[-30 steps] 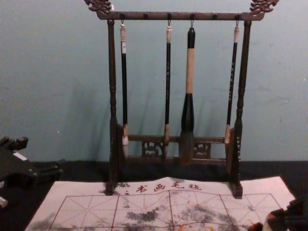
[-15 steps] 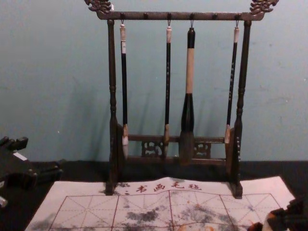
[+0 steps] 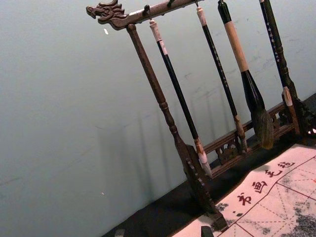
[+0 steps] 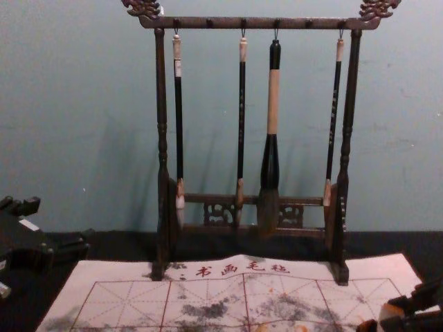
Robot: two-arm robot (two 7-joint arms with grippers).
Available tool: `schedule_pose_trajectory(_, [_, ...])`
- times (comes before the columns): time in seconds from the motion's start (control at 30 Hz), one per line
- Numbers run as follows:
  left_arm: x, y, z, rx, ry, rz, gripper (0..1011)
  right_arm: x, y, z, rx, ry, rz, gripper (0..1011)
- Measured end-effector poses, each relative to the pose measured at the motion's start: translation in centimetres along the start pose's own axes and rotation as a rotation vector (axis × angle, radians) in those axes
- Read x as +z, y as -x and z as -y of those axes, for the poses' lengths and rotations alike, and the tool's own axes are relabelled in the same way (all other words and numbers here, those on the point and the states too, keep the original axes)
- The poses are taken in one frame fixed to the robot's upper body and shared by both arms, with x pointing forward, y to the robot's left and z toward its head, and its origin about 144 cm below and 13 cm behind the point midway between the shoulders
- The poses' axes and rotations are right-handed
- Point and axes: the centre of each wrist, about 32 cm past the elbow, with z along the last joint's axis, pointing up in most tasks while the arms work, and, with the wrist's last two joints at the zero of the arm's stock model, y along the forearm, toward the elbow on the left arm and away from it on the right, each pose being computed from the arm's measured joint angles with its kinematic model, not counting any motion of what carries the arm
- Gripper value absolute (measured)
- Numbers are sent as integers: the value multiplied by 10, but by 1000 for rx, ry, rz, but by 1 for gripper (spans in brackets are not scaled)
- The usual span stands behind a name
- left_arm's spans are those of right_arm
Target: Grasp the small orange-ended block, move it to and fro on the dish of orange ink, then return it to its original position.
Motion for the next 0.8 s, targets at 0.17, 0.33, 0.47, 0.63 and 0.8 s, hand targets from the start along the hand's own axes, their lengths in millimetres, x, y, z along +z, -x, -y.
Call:
schedule_pose_trajectory(0.17, [0, 0, 0, 0, 0, 0, 1001, 0, 0, 0, 0, 0, 0, 453])
schedule_pose_trajectory(0.33, [0, 0, 0, 0, 0, 0, 1001, 0, 0, 0, 0, 0, 0, 641])
schedule_pose_trajectory(0.47, [0, 0, 0, 0, 0, 0, 1001, 0, 0, 0, 0, 0, 0, 758])
schedule_pose_trajectory(0.63, [0, 0, 0, 0, 0, 0, 1001, 0, 0, 0, 0, 0, 0, 885])
schedule_pose_trajectory(0.8, [0, 0, 0, 0, 0, 0, 1001, 0, 0, 0, 0, 0, 0, 1002])
